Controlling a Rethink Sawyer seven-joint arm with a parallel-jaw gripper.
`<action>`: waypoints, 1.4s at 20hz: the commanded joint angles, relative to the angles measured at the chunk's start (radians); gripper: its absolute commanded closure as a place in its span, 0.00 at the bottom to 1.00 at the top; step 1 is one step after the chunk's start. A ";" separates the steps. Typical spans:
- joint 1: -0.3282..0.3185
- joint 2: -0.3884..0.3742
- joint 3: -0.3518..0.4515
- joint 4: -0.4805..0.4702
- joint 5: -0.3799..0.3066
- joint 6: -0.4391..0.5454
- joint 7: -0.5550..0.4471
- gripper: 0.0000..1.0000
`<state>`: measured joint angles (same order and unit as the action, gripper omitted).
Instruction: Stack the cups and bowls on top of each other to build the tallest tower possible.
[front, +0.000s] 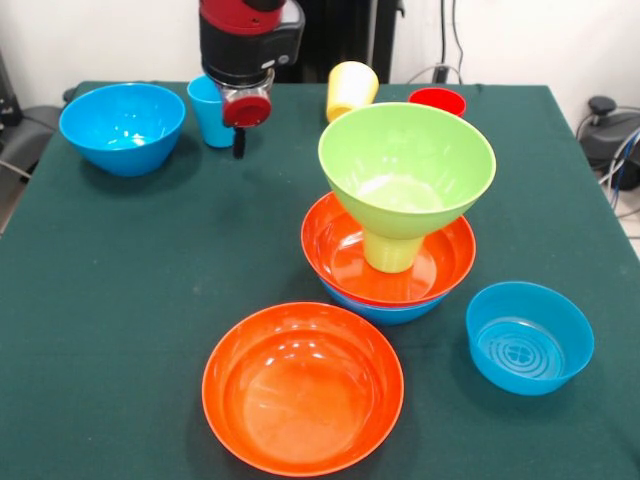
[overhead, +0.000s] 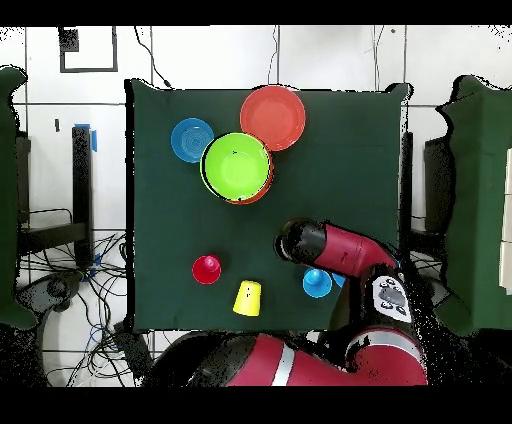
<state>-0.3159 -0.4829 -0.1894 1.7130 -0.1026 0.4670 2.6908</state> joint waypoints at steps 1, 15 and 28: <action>-0.004 -0.010 0.080 0.004 -0.055 -0.021 -0.056 0.00; -0.059 -0.213 0.096 0.175 -0.054 0.007 -0.080 0.00; -0.064 -0.257 0.104 0.298 -0.050 -0.006 -0.057 0.00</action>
<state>-0.3752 -0.7610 -0.1809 1.9040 -0.1039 0.4674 2.6908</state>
